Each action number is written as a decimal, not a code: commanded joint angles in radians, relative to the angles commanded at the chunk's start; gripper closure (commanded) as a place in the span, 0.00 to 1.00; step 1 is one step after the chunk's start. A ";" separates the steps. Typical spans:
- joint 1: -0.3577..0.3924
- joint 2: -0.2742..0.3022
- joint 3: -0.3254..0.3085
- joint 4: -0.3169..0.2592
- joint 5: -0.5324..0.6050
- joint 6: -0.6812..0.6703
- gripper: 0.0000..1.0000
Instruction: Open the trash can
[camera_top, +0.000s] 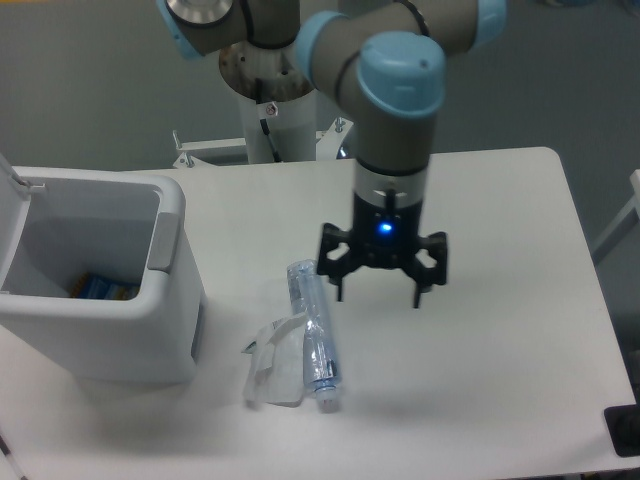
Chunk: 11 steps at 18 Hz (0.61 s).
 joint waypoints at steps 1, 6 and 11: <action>0.003 -0.005 0.002 -0.002 0.014 0.025 0.00; 0.008 -0.017 0.000 -0.017 0.058 0.218 0.00; 0.008 -0.029 0.000 -0.068 0.091 0.319 0.00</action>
